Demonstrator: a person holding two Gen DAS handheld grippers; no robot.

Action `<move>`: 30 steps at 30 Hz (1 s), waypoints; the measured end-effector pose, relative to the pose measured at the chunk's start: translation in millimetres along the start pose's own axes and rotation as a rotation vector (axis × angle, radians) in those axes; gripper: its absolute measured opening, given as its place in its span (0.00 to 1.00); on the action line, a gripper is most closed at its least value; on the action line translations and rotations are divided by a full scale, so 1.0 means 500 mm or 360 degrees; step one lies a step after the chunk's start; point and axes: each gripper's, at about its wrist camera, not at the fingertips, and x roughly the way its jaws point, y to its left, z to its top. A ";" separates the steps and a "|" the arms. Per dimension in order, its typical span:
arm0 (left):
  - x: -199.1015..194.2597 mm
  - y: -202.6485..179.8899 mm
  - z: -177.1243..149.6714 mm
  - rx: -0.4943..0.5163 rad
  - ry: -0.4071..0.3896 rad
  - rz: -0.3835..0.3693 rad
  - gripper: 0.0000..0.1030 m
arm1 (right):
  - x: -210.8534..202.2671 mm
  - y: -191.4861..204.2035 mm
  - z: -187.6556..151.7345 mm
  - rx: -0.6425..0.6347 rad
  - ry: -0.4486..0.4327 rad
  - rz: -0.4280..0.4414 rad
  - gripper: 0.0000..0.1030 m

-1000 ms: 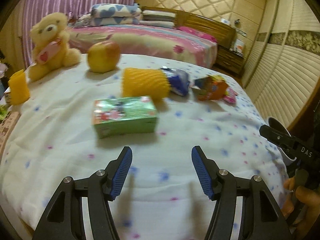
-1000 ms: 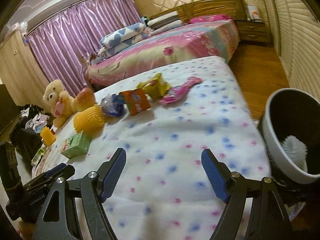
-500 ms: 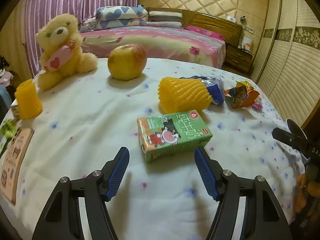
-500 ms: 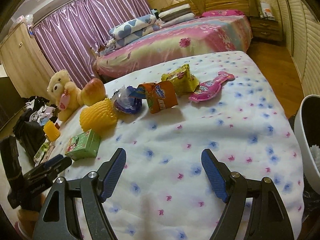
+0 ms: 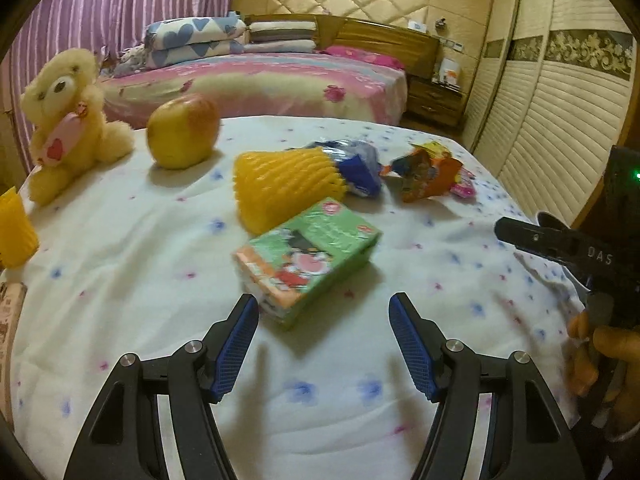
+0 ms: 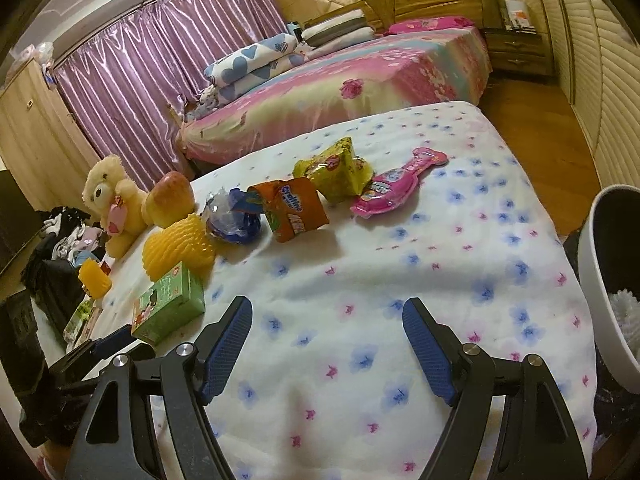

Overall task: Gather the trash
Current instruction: 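Move both open tools back over the bed toward the remaining trash, then grasp the orange wrapper with the right tool while the left tool grasps the green milk carton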

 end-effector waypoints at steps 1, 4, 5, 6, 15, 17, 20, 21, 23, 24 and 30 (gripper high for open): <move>0.002 0.014 0.003 -0.0003 0.0007 0.0020 0.66 | 0.002 0.003 0.002 -0.0010 -0.0001 0.0003 0.77; 0.008 0.032 0.011 0.0014 0.0021 0.0059 0.72 | 0.012 0.019 0.010 -0.0053 -0.0005 0.0017 0.77; 0.012 0.038 0.016 0.0023 0.0028 0.0063 0.78 | 0.017 0.025 0.013 -0.0064 -0.0005 0.0023 0.77; 0.015 0.039 0.021 0.0034 0.0037 0.0062 0.80 | 0.025 0.030 0.018 -0.0078 -0.0007 0.0032 0.77; 0.076 0.029 0.054 0.0197 0.0094 0.0043 0.82 | 0.109 0.057 0.070 -0.0120 0.0044 0.0060 0.76; 0.086 0.025 0.058 0.0216 0.0103 0.0034 0.82 | 0.129 0.060 0.083 -0.0130 0.0056 0.0047 0.76; 0.093 0.022 0.059 0.0224 0.0100 0.0028 0.78 | 0.152 0.059 0.093 -0.0121 0.0076 0.0041 0.76; 0.092 0.022 0.059 0.0222 0.0091 0.0018 0.75 | 0.162 0.059 0.097 -0.0118 0.0088 0.0043 0.76; 0.093 0.019 0.057 0.0219 0.0091 0.0003 0.60 | 0.172 0.059 0.102 -0.0115 0.0100 0.0048 0.72; 0.094 0.014 0.055 0.0225 0.0091 0.0031 0.59 | 0.176 0.059 0.104 -0.0117 0.0099 0.0049 0.65; 0.084 -0.008 0.045 0.0166 0.0083 0.0058 0.54 | 0.177 0.049 0.105 -0.0089 0.0097 0.0065 0.24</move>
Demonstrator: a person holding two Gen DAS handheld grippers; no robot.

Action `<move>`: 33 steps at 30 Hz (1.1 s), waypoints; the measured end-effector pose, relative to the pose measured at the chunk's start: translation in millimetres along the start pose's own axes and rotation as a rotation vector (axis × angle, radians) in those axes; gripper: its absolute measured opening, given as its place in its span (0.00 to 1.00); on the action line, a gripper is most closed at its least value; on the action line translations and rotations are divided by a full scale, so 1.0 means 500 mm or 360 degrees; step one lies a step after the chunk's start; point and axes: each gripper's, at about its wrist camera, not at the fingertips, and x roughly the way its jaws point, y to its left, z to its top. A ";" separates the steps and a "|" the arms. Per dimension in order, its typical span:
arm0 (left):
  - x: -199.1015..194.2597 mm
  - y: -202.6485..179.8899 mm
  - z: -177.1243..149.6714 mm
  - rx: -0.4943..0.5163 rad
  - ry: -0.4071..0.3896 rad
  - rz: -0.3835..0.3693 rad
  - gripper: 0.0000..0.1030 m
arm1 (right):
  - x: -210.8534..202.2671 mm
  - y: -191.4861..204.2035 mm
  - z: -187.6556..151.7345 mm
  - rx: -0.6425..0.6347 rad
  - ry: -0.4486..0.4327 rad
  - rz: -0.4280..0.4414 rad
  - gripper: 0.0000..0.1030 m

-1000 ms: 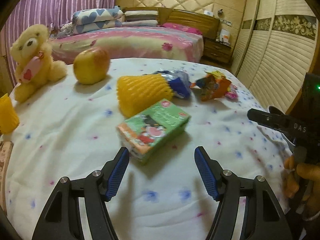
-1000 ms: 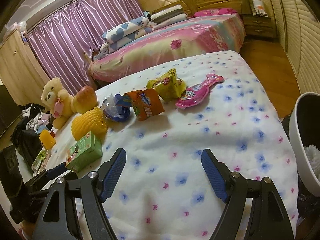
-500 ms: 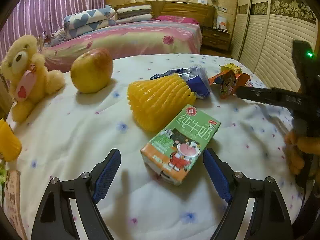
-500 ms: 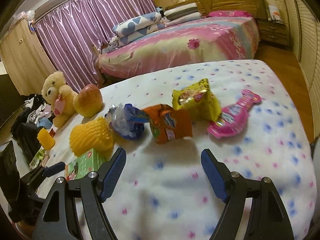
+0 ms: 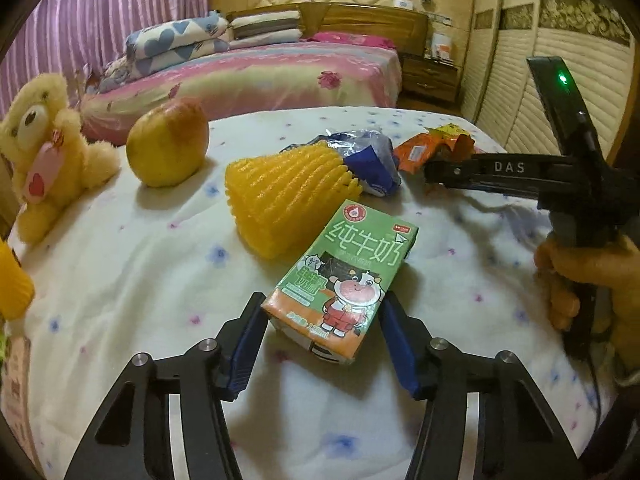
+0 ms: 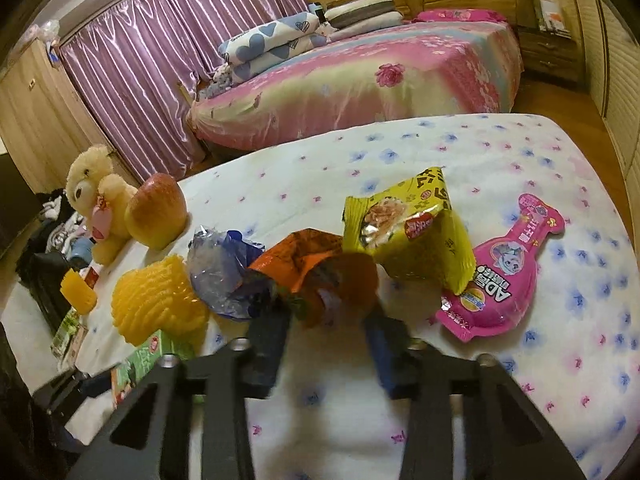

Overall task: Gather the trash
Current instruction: 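Grasp the orange wrapper with the right tool while the left tool grasps the green milk carton, then carry the orange wrapper and milk carton over the trash bin with both tools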

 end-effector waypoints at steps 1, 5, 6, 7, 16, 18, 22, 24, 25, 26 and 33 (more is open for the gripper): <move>-0.001 -0.003 0.000 -0.0019 -0.0002 0.0012 0.54 | -0.003 -0.002 -0.001 0.0002 -0.0003 0.0004 0.22; -0.008 -0.016 -0.002 -0.0132 -0.0019 -0.0010 0.53 | -0.024 -0.009 -0.012 0.0010 -0.0012 0.0025 0.13; -0.008 -0.021 -0.003 -0.0146 -0.0022 -0.0017 0.53 | -0.031 -0.012 -0.018 0.0016 -0.0011 0.0036 0.12; -0.010 -0.027 -0.003 -0.0152 -0.0027 -0.0023 0.53 | -0.039 -0.015 -0.022 0.0022 -0.0011 0.0045 0.12; -0.018 -0.084 -0.002 -0.0134 -0.0044 -0.0081 0.53 | -0.147 -0.056 -0.084 0.0067 -0.0062 0.0055 0.11; -0.019 -0.094 -0.003 -0.0129 -0.0041 -0.0095 0.53 | -0.170 -0.069 -0.097 0.0088 -0.0077 0.0047 0.11; -0.024 -0.117 0.001 -0.0113 -0.0045 -0.0121 0.53 | -0.209 -0.095 -0.122 0.0136 -0.0103 0.0026 0.11; -0.026 -0.130 0.004 -0.0098 -0.0048 -0.0130 0.53 | -0.224 -0.106 -0.134 0.0153 -0.0107 0.0016 0.11; -0.029 -0.142 0.005 -0.0085 -0.0053 -0.0139 0.53 | -0.232 -0.112 -0.140 0.0163 -0.0111 0.0010 0.11; -0.030 -0.150 0.006 -0.0077 -0.0056 -0.0145 0.53 | -0.240 -0.118 -0.145 0.0174 -0.0119 0.0004 0.11; -0.025 -0.217 0.017 -0.0024 -0.0055 -0.0214 0.53 | -0.300 -0.162 -0.174 0.0250 -0.0185 -0.0050 0.11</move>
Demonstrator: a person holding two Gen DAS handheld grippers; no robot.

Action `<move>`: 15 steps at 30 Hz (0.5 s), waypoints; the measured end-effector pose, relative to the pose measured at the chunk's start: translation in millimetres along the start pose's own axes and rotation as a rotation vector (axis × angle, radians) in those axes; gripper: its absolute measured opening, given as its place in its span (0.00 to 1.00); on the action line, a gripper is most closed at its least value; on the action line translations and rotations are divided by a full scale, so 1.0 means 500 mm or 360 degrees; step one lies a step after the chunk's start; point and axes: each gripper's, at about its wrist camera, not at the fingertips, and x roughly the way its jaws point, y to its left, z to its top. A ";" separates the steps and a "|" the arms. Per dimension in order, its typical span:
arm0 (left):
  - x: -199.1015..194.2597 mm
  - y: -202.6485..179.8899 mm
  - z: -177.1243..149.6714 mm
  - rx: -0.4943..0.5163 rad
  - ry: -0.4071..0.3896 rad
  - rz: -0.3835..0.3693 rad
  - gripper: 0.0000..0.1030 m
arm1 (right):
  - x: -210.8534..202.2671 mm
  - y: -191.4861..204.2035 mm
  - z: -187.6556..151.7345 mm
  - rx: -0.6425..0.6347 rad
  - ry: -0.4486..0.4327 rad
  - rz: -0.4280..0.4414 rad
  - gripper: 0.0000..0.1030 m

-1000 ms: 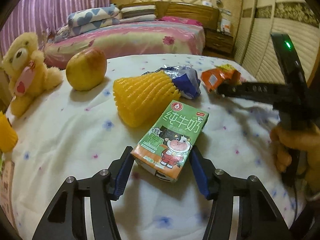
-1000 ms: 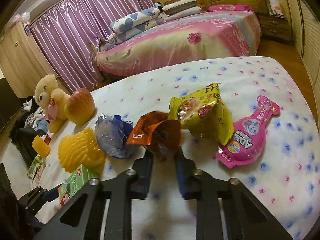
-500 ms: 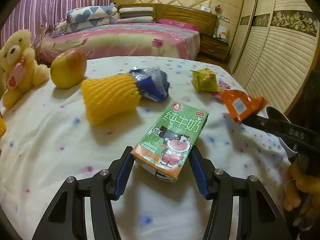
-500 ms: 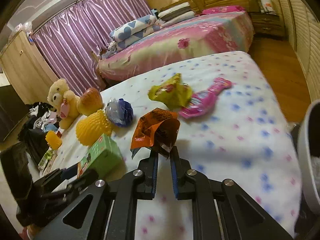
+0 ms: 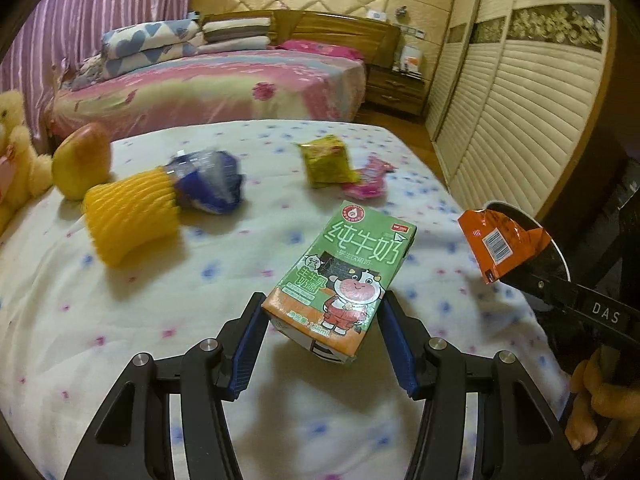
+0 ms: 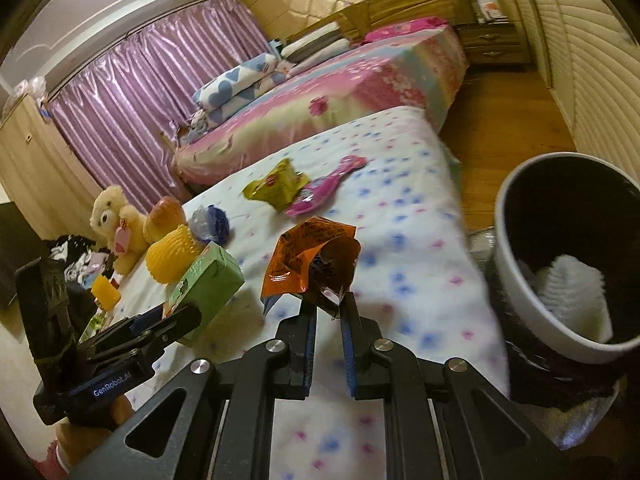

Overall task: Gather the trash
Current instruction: 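Carry the orange wrapper and milk carton over the trash bin with both tools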

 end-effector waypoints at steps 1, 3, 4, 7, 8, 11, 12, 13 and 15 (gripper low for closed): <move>0.002 -0.011 0.001 0.0013 0.0000 -0.0010 0.53 | -0.008 -0.008 0.000 0.0012 -0.0009 -0.0011 0.11; 0.005 -0.032 0.002 0.0036 0.0002 -0.0029 0.53 | -0.022 -0.021 -0.002 0.0029 -0.0029 -0.0031 0.11; 0.007 -0.043 0.003 0.0048 0.0001 -0.0036 0.53 | -0.031 -0.030 -0.003 0.0040 -0.0039 -0.0040 0.11; 0.013 -0.072 0.006 0.0076 0.0004 -0.0066 0.53 | -0.053 -0.051 -0.007 0.0069 -0.0067 -0.0066 0.11; 0.015 -0.082 0.007 0.0086 0.0004 -0.0074 0.53 | -0.061 -0.061 -0.008 0.0083 -0.0078 -0.0075 0.11; 0.022 -0.107 0.012 0.0116 0.0003 -0.0099 0.53 | -0.076 -0.080 -0.011 0.0109 -0.0096 -0.0102 0.11; 0.023 -0.114 0.013 0.0123 0.0001 -0.0104 0.53 | -0.083 -0.088 -0.012 0.0118 -0.0102 -0.0110 0.11; 0.027 -0.124 0.016 0.0137 0.0003 -0.0114 0.53 | -0.089 -0.095 -0.012 0.0127 -0.0108 -0.0119 0.11; 0.032 -0.138 0.019 0.0152 0.0004 -0.0127 0.53 | -0.099 -0.109 -0.013 0.0145 -0.0120 -0.0136 0.11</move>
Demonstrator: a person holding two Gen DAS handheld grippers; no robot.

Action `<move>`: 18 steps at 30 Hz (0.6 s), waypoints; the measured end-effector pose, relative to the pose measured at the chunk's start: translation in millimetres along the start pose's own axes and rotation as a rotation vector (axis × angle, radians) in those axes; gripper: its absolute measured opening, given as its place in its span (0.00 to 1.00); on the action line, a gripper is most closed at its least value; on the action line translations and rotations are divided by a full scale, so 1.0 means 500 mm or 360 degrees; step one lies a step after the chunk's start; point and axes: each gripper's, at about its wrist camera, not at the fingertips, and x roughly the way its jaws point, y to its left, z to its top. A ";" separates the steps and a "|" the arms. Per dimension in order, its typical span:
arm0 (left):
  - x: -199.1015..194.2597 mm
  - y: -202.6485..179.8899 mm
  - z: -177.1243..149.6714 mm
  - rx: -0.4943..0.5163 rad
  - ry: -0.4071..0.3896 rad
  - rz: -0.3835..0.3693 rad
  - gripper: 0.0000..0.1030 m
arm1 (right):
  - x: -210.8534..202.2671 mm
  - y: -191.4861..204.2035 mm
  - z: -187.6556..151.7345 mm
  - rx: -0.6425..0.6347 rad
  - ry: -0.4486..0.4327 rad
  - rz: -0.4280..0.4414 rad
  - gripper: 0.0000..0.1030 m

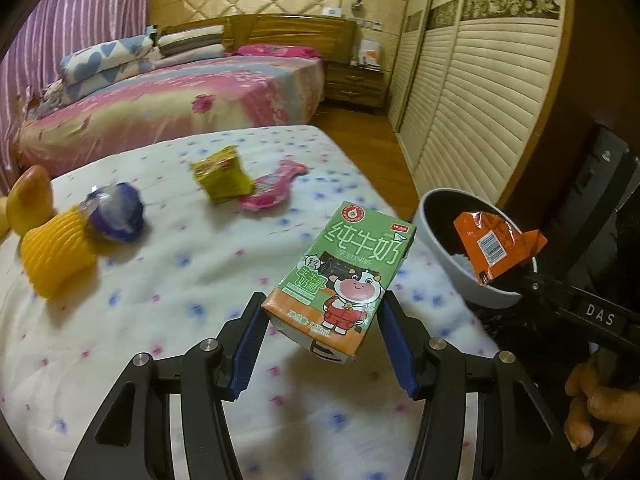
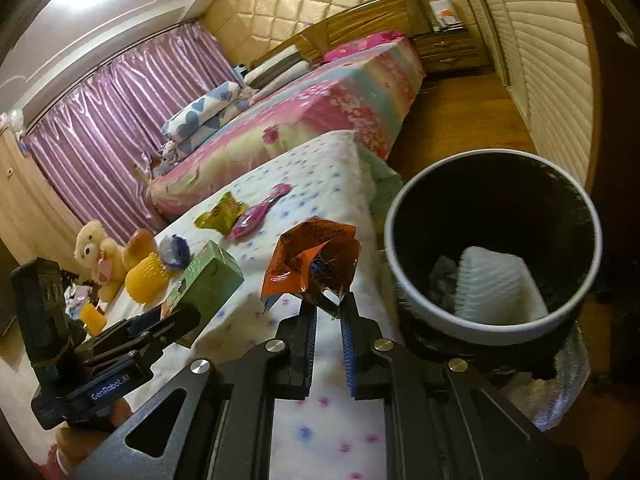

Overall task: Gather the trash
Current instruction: 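Carry the orange wrapper and milk carton over the trash bin with both tools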

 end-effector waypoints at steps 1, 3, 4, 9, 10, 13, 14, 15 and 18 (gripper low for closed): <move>0.004 -0.008 0.004 0.0011 -0.0001 -0.0007 0.53 | -0.005 -0.008 0.001 0.0011 -0.0008 -0.0009 0.11; 0.010 -0.020 0.009 0.0025 -0.0003 -0.0017 0.53 | -0.014 -0.023 0.003 0.0029 -0.0022 -0.0027 0.11; 0.013 -0.027 0.012 0.0031 -0.0005 -0.0023 0.53 | -0.018 -0.031 0.005 0.0038 -0.0029 -0.0037 0.11; 0.034 -0.057 0.024 0.0064 -0.0010 -0.0060 0.53 | -0.033 -0.063 0.010 0.0077 -0.0060 -0.0082 0.11; 0.038 -0.062 0.027 0.0071 -0.0009 -0.0068 0.53 | -0.036 -0.071 0.011 0.0085 -0.0064 -0.0091 0.11; 0.051 -0.077 0.032 0.0091 -0.0005 -0.0087 0.53 | -0.042 -0.088 0.013 0.0110 -0.0078 -0.0120 0.11; 0.054 -0.082 0.034 0.0096 -0.0005 -0.0091 0.53 | -0.043 -0.093 0.014 0.0119 -0.0081 -0.0128 0.11; 0.059 -0.087 0.037 0.0103 -0.0003 -0.0099 0.53 | -0.044 -0.099 0.015 0.0128 -0.0084 -0.0137 0.11; 0.071 -0.103 0.044 0.0117 0.0000 -0.0105 0.53 | -0.047 -0.114 0.017 0.0139 -0.0088 -0.0160 0.11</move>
